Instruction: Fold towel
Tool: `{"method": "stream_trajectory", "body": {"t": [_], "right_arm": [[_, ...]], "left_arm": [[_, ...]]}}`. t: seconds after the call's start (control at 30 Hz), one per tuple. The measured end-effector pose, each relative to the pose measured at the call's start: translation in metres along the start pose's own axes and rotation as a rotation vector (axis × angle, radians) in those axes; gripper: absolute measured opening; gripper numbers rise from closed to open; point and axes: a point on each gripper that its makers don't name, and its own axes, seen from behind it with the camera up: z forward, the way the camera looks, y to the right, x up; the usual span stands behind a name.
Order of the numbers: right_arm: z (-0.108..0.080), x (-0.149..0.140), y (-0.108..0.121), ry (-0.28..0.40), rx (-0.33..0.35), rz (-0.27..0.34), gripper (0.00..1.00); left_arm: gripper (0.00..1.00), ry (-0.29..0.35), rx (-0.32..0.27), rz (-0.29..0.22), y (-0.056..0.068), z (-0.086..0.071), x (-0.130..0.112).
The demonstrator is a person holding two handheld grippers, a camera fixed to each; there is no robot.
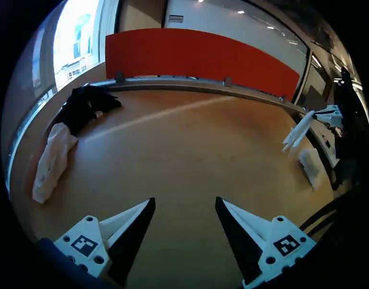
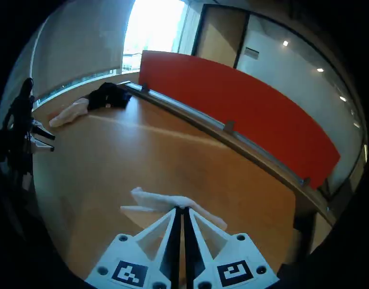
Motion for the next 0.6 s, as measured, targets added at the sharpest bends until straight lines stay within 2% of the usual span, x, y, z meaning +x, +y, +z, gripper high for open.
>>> {"method": "stream_trajectory", "body": {"t": [0.4, 0.6], "right_arm": [[-0.037, -0.036, 0.077, -0.024, -0.082, 0.035, 0.03], [-0.05, -0.053, 0.101, -0.041, -0.105, 0.039, 0.03]], "left_arm": [[0.92, -0.007, -0.02, 0.043, 0.034, 0.017, 0.014], [0.92, -0.011, -0.029, 0.062, 0.05, 0.024, 0.02]]}}
